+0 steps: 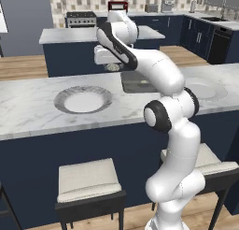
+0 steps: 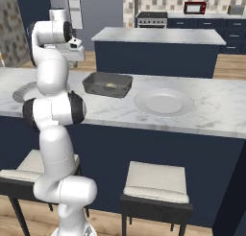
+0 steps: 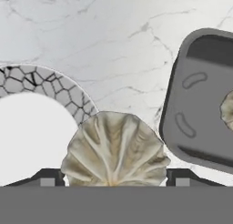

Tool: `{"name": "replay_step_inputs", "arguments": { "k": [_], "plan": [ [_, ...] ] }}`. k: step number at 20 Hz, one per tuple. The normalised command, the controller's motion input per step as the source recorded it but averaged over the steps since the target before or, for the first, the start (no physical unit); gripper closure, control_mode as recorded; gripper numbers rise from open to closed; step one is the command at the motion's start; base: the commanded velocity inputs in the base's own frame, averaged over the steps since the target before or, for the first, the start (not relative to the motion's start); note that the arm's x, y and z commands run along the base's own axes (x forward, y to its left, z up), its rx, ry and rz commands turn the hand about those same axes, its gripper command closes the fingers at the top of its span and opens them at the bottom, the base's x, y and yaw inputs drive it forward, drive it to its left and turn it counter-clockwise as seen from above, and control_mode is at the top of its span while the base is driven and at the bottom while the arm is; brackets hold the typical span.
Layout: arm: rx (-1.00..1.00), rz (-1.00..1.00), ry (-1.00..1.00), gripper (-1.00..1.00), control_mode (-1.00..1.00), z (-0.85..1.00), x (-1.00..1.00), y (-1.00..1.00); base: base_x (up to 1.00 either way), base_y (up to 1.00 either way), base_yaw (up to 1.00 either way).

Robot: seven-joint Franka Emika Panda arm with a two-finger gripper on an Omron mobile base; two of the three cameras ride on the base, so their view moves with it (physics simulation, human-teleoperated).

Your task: Place two dumplings into each of the tupperware containers and then place the containers in the fridge.

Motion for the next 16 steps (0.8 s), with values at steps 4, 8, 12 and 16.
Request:
{"name": "replay_step_inputs", "arguments": {
  "k": [4,8,12,16],
  "plan": [
    [0.06,-0.13,0.02,1.00,-1.00,-0.14,0.00,-1.00,0.00,0.00,0.00],
    [0.04,-0.13,0.00,1.00,-1.00,-0.31,-0.01,-1.00,0.00,0.00,0.00],
    [0.01,-0.09,0.00,1.00,-1.00,-0.50,0.07,-0.81,0.00,0.00,0.00],
    [0.00,0.00,0.00,1.00,-1.00,-0.35,0.31,-0.18,0.00,0.00,0.00]
  ]
}}
